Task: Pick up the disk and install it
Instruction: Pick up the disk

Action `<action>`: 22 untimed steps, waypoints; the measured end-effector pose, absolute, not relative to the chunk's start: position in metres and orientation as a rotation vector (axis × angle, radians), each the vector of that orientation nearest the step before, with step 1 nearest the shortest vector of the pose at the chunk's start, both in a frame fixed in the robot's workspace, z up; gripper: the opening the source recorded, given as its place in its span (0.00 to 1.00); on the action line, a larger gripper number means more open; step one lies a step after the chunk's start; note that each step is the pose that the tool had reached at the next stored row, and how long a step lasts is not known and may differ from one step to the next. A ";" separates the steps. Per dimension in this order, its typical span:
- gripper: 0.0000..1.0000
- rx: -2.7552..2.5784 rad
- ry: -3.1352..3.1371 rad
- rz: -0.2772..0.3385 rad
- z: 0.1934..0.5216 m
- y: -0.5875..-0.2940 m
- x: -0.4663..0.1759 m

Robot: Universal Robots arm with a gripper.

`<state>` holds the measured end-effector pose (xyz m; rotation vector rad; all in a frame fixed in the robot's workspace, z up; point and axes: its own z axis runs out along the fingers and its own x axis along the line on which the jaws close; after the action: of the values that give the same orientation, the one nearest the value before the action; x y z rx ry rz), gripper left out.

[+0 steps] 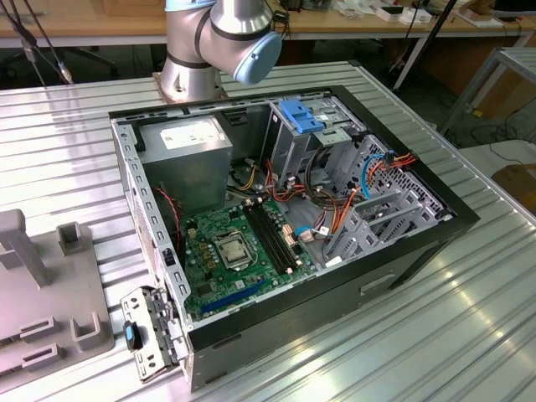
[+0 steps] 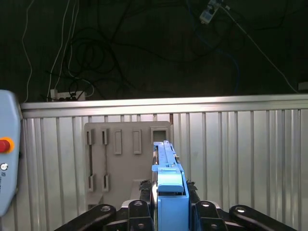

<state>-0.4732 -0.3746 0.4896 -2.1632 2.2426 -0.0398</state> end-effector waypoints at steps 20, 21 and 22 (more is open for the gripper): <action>0.37 -2.163 2.243 -0.040 0.512 -0.375 -0.473; 0.37 -2.163 2.243 -0.040 0.512 -0.375 -0.473; 0.37 -2.163 2.243 -0.040 0.514 -0.375 -0.473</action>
<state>-0.4733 -0.3746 0.5143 -2.1632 2.2426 -0.0398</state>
